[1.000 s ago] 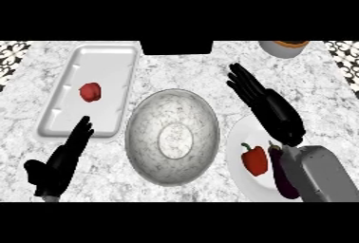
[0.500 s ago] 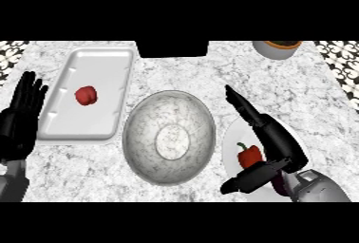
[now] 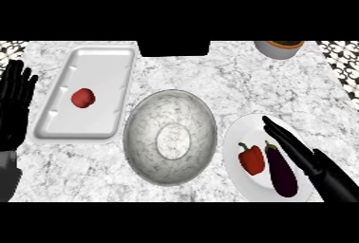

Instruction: Pick the eggplant from the plate and place it in the bowl

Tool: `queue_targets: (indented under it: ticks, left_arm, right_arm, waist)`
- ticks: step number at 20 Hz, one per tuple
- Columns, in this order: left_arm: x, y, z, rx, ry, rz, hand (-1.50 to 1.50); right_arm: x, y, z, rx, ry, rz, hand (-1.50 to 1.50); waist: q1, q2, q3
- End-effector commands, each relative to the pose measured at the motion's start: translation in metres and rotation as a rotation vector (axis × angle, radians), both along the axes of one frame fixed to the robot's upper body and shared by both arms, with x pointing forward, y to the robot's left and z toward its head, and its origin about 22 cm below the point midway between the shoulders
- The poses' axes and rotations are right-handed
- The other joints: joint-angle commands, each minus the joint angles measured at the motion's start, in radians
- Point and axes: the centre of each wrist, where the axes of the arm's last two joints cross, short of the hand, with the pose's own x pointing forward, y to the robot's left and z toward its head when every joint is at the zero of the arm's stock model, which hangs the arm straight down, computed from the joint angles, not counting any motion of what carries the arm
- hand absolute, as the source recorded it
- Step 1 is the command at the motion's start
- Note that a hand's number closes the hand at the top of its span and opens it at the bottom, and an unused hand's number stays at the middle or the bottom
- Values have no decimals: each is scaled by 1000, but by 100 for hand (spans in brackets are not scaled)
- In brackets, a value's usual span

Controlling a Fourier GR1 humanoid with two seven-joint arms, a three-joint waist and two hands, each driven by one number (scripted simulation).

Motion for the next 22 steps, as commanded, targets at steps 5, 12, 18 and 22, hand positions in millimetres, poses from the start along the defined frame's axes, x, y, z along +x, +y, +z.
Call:
queue_targets:
  ticks: [5,12,18,22]
  left_arm:
    - [7,-4,5,1,-11,-6,0]
    - [9,-8,-1,11,-9,-34,0]
    - [14,-5,14,-11,-23,-35,0]
    - [12,-10,12,-1,-13,-32,0]
  right_arm:
    - [-13,-26,71,-450,111,-75,-150]
    - [-10,-34,105,-723,293,38,-150]
    - [7,-43,110,-810,367,67,-150]
    - [10,-43,90,-837,384,47,-150]
  waist:
    - [10,5,-2]
    - [30,9,-1]
    - [36,9,1]
    - [33,9,1]
